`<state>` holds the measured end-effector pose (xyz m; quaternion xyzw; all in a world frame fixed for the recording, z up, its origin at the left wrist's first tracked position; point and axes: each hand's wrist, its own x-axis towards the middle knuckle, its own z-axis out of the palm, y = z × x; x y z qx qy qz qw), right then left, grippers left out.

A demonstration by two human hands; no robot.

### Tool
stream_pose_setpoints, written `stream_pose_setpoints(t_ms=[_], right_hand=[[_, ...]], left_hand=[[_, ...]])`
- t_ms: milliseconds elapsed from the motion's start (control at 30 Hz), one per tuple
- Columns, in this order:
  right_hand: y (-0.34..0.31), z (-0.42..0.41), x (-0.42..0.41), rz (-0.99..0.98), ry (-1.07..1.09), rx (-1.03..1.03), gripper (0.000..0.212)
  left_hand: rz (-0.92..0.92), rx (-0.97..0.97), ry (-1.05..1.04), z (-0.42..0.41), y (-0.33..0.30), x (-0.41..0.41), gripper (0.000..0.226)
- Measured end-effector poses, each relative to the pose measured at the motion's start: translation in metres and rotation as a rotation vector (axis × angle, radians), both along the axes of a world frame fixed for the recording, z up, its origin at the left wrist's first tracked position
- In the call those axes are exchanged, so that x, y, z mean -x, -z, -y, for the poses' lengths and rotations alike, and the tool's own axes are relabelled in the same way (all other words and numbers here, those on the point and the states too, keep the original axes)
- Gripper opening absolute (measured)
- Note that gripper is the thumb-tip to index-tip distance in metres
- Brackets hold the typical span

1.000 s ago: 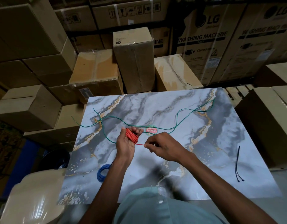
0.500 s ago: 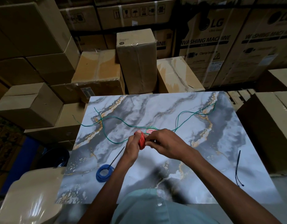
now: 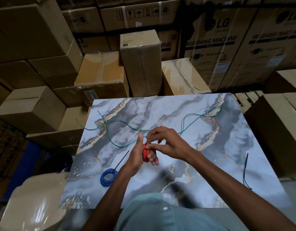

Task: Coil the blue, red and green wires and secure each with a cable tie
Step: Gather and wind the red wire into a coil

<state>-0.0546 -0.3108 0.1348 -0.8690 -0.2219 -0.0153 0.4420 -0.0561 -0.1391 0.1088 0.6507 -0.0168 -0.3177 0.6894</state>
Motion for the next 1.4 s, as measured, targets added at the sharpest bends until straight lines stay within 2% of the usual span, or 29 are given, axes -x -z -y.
stream_pose_setpoints(t_ms=[67, 167, 267, 367, 567, 767, 967, 1167, 1400], right_hand=[[0.004, -0.003, 0.002, -0.103, 0.021, -0.115, 0.015], [0.013, -0.005, 0.007, -0.331, -0.056, -0.340, 0.019], [0.023, -0.011, 0.016, -0.510, -0.054, -0.530, 0.023], [0.031, -0.020, 0.027, -0.566, -0.031, -0.604, 0.025], [0.037, -0.006, 0.029, -0.683, -0.110, -0.441, 0.033], [0.039, 0.002, 0.040, -0.699, -0.190, -0.442, 0.036], [0.047, 0.002, 0.055, -0.635, -0.202, -0.308, 0.034], [0.057, -0.004, 0.060, -0.540, -0.091, -0.124, 0.030], [0.049, 0.002, 0.041, -0.464, -0.049, -0.028, 0.028]], left_hand=[[-0.024, 0.033, -0.010, -0.001, -0.003, 0.003, 0.085], [-0.047, 0.112, 0.005, -0.003, -0.005, 0.009, 0.075], [-0.067, 0.121, 0.031, -0.004, -0.006, 0.013, 0.093], [-0.129, 0.110, -0.001, -0.006, -0.002, 0.018, 0.089], [-0.350, 0.130, -0.077, -0.013, 0.009, 0.024, 0.083], [-0.458, 0.222, -0.020, -0.016, 0.016, 0.032, 0.086], [-0.460, 0.206, 0.104, -0.021, 0.032, 0.049, 0.094], [-0.429, 0.134, 0.004, -0.013, 0.048, 0.057, 0.096], [-0.363, 0.132, -0.091, 0.005, 0.047, 0.042, 0.094]])
